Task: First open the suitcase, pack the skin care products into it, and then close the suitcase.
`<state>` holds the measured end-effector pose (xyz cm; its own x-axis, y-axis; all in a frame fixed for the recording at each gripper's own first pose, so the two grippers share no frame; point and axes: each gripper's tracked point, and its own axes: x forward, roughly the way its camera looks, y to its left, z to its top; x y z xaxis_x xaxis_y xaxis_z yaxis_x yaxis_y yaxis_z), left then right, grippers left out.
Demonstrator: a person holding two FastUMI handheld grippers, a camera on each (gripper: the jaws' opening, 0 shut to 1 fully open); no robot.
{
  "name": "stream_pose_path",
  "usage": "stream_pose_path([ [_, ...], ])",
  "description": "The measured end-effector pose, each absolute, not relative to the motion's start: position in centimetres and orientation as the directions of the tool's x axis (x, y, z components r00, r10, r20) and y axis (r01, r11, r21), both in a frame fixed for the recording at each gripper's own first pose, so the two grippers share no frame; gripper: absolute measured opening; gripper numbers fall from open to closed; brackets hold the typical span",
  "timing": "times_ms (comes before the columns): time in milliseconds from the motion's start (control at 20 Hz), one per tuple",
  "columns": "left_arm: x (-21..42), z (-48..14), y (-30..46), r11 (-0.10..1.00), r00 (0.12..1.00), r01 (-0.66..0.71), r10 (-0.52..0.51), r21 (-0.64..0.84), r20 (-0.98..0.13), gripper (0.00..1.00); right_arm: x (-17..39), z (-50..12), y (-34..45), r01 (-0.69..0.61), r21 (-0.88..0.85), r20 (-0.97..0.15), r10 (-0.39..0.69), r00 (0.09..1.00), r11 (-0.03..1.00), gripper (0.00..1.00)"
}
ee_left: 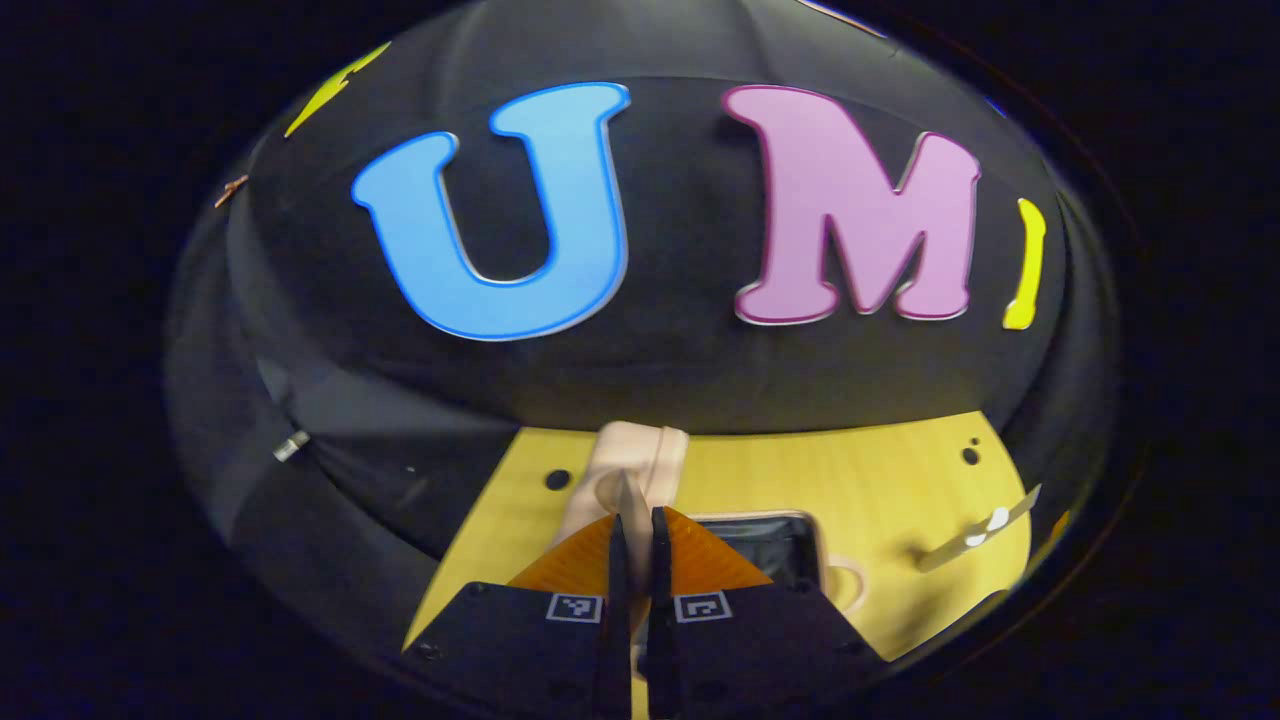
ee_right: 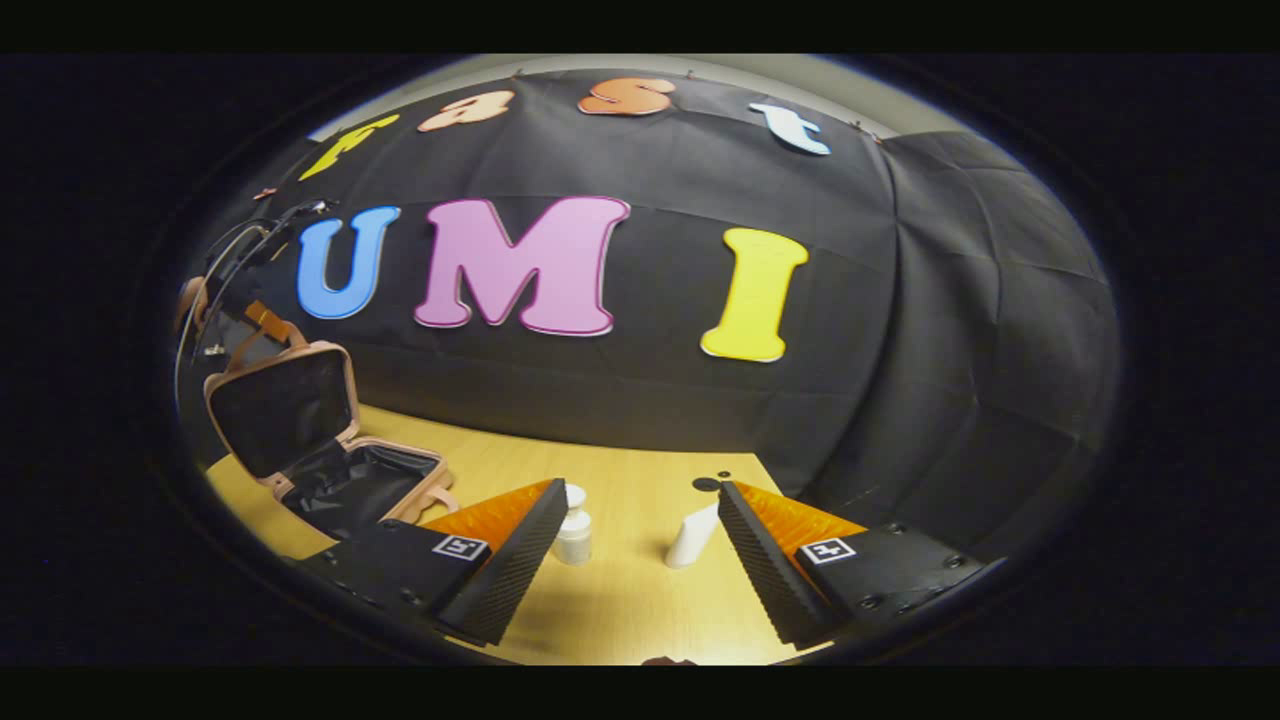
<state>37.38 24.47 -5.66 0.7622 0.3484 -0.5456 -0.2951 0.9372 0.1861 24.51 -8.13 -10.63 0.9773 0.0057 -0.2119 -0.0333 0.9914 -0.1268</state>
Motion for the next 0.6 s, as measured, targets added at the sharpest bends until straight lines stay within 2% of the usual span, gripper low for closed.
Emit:
stream_pose_path([
  [300,37.0,-12.8,37.4,0.905,0.703,-0.35,0.423,0.24,-0.571,0.1,24.4,-12.4,-5.6,-0.05,-0.128,-0.261,0.015,0.965,0.99,0.96],
  [450,36.8,-19.3,42.3,0.886,0.645,-0.386,0.458,0.257,-0.612,0.1,24.4,-14.2,-5.4,-0.041,-0.132,-0.305,-0.001,0.952,0.99,0.99],
  [600,38.0,-25.8,44.7,0.877,0.583,-0.423,0.456,0.228,-0.673,0.1,24.5,-16.9,-5.6,-0.007,-0.124,-0.356,-0.038,0.934,0.992,0.96],
])
